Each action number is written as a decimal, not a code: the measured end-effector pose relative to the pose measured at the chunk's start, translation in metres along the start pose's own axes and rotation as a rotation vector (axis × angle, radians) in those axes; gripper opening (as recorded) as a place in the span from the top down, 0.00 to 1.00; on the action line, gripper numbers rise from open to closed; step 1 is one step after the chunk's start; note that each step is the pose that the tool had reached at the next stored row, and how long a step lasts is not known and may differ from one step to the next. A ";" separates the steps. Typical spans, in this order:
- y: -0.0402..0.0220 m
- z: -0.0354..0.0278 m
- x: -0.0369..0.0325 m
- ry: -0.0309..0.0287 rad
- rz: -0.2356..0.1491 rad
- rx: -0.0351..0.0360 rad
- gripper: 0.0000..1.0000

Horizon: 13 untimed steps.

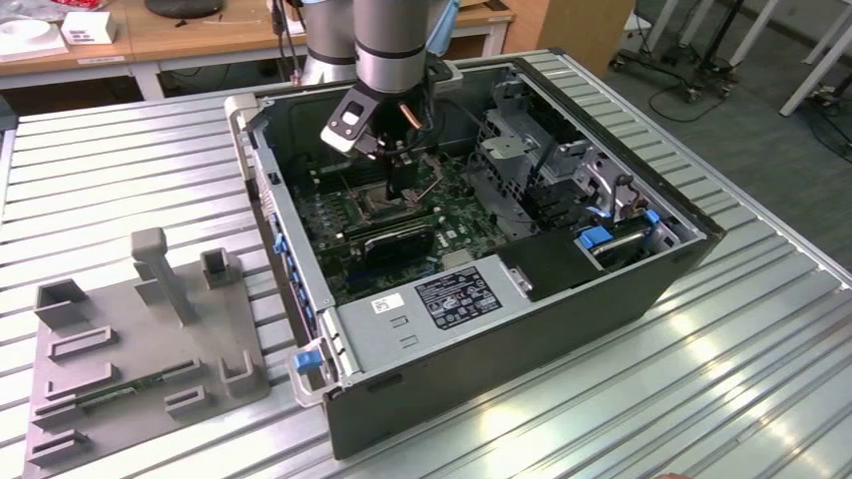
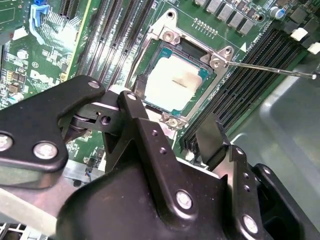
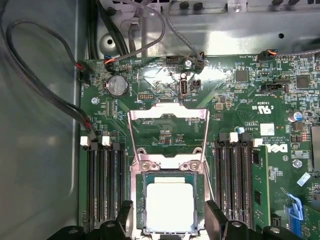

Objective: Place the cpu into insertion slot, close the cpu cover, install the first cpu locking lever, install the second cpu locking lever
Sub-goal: 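Place the cpu into insertion slot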

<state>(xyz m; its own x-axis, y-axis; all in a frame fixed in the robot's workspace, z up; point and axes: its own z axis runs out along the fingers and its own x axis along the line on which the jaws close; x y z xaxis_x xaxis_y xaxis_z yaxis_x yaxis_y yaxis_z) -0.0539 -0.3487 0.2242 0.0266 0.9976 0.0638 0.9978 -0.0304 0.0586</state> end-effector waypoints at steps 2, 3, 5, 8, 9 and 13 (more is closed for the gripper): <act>0.0000 0.0000 0.0000 -0.0003 0.000 -0.0001 0.33; 0.0000 0.0000 0.0000 -0.0004 0.000 -0.0001 0.33; 0.0000 0.0000 0.0000 -0.0007 0.000 0.0000 0.40; 0.0000 0.0000 0.0000 -0.0011 0.000 -0.0001 0.53; 0.0000 0.0000 0.0000 -0.0012 0.000 -0.0001 0.53; 0.0000 0.0000 0.0000 -0.0017 0.000 -0.0001 0.65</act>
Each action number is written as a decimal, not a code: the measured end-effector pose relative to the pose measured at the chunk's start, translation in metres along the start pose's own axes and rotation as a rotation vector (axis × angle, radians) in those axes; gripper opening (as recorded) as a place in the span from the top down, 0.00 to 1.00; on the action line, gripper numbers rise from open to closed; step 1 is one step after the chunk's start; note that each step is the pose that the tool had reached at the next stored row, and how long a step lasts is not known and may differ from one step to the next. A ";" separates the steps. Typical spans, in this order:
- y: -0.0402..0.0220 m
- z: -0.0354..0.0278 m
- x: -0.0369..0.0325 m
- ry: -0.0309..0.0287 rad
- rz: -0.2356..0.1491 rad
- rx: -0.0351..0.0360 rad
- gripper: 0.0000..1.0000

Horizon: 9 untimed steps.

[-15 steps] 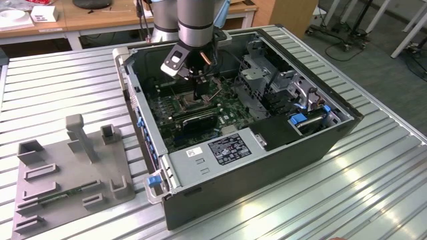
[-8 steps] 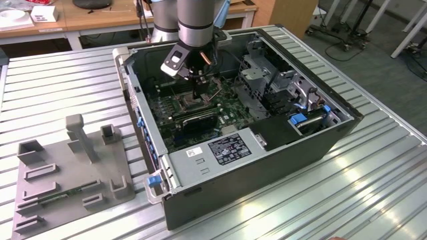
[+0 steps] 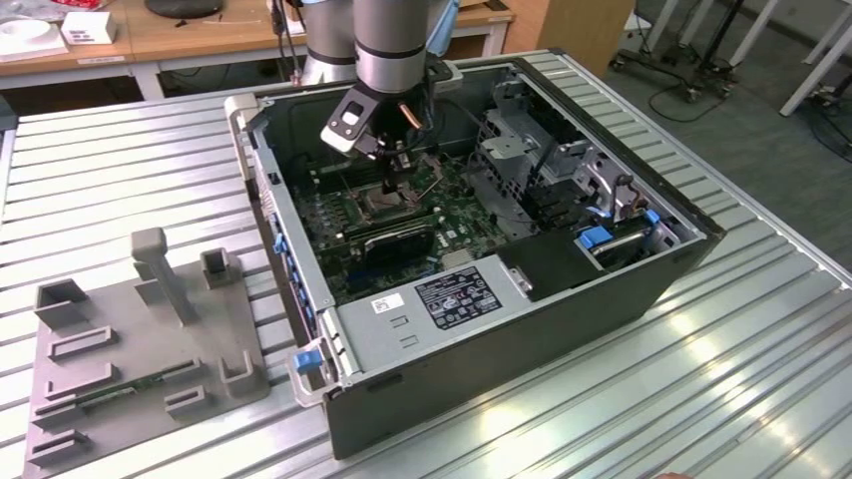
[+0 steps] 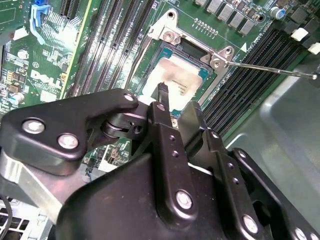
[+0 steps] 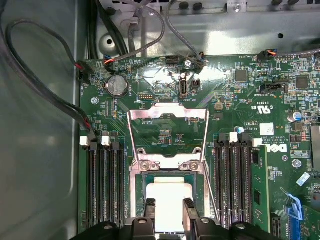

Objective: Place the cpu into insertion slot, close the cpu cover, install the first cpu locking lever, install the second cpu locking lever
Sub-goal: 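Place the cpu into insertion slot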

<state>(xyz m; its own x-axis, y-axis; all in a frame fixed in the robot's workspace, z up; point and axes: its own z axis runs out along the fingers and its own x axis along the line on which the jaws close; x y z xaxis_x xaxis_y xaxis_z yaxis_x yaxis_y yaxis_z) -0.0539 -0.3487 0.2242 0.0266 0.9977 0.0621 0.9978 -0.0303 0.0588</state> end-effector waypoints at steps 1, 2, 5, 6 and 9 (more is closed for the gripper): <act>0.0000 0.0000 0.0000 -0.0002 0.000 0.0000 0.65; 0.0000 0.0000 0.0000 -0.0003 0.000 0.0000 0.65; -0.0001 0.0004 0.0001 -0.0128 -0.001 0.0004 0.65; -0.0001 0.0006 0.0000 -0.0233 -0.001 0.0007 0.65; 0.0000 0.0008 -0.0001 -0.0438 -0.003 0.0012 0.65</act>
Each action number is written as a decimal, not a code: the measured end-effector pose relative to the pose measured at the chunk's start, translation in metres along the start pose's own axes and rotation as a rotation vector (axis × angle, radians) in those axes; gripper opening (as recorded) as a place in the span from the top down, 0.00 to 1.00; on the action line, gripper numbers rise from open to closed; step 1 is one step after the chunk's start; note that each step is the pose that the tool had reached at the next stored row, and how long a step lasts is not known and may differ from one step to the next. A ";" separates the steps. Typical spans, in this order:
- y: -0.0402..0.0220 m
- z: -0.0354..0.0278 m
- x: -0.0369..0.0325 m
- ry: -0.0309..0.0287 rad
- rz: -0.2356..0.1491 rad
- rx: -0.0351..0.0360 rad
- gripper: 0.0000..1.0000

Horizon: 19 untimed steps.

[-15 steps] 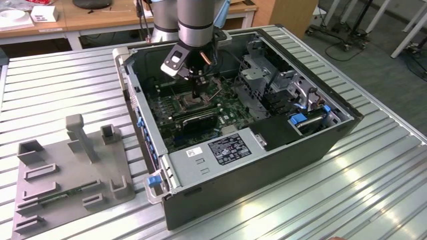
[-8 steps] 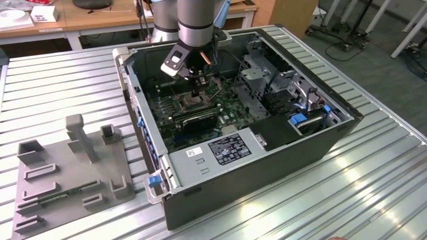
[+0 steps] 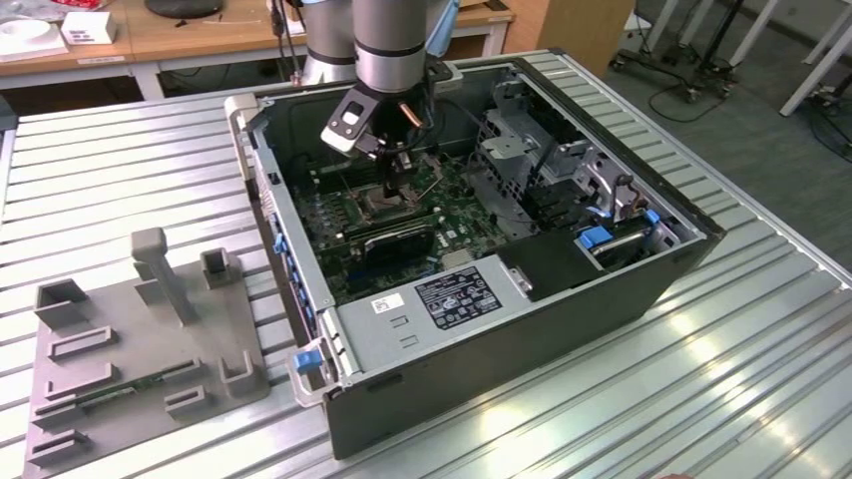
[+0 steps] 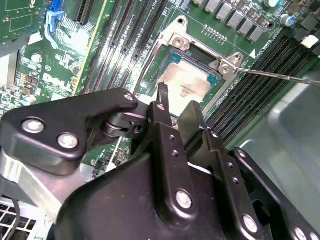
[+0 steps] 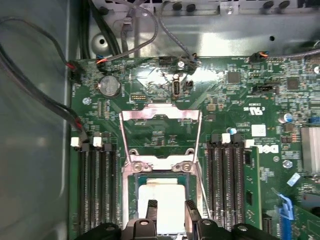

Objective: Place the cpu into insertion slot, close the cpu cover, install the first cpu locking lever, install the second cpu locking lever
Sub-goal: 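Place the cpu into insertion slot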

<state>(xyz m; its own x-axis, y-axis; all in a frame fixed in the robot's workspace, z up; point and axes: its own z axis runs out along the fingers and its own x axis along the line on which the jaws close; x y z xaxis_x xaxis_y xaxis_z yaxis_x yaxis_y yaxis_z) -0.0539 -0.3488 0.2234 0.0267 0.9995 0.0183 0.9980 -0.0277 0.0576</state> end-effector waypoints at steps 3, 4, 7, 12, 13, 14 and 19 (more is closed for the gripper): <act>0.0000 0.0000 0.0000 -0.0016 0.000 0.0000 0.65; 0.0000 0.0000 0.0000 -0.0021 0.000 0.0000 0.65; 0.0000 0.0000 0.0000 -0.0038 0.000 -0.0001 0.73; 0.0000 0.0000 0.0000 -0.0069 0.000 -0.0002 0.89; 0.0000 0.0000 0.0000 -0.0075 0.000 -0.0002 0.89; 0.0000 0.0000 0.0000 -0.0080 0.000 -0.0002 0.89; 0.0000 0.0000 0.0000 -0.0105 -0.001 -0.0003 0.89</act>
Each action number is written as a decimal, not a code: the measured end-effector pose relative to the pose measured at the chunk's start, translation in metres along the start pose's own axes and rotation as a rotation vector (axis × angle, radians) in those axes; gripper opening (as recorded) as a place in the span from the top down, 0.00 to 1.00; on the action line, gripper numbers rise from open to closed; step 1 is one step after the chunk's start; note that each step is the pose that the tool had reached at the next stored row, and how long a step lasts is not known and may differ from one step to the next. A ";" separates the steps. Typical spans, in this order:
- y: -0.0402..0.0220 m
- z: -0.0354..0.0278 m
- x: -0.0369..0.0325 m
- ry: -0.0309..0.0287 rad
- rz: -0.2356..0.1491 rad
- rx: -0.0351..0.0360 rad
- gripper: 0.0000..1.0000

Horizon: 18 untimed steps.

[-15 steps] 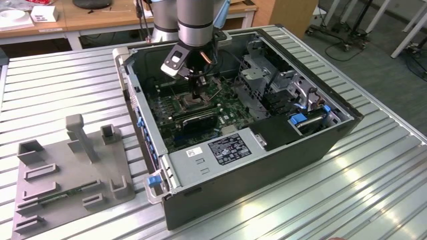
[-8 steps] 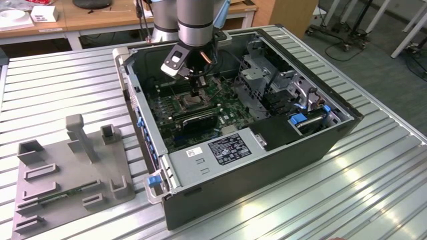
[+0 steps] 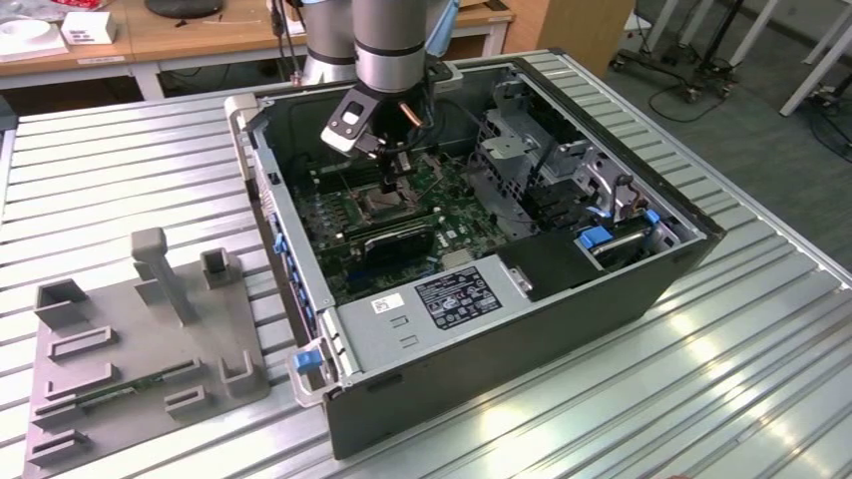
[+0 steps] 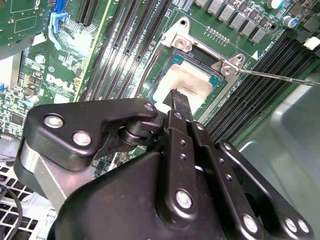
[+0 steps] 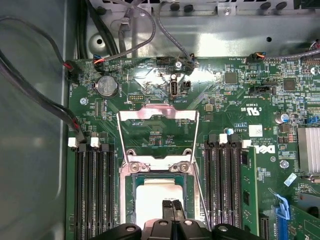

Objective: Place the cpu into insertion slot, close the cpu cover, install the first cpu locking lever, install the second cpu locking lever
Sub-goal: 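Place the cpu into insertion slot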

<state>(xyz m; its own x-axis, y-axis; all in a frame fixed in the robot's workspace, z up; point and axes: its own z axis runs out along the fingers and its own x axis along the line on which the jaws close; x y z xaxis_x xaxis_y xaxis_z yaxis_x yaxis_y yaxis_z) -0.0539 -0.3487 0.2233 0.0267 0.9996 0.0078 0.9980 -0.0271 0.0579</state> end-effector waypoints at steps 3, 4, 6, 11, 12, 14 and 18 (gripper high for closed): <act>-0.0002 0.0018 0.0006 -0.0001 0.000 0.0001 0.89; -0.0003 0.0026 0.0016 -0.0004 0.000 0.0001 0.89; -0.0004 0.0046 0.0044 -0.0012 0.000 0.0000 0.89; -0.0009 0.0124 0.0080 -0.0037 0.000 0.0002 0.89; -0.0009 0.0135 0.0081 -0.0037 0.000 0.0003 0.89; -0.0011 0.0153 0.0083 -0.0037 0.000 0.0003 0.89; -0.0013 0.0179 0.0085 -0.0038 0.000 0.0004 0.89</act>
<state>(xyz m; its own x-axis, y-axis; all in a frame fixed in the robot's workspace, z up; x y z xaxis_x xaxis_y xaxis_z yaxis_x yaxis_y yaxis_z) -0.0539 -0.3401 0.2054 0.0267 0.9996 0.0040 0.9980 -0.0269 0.0576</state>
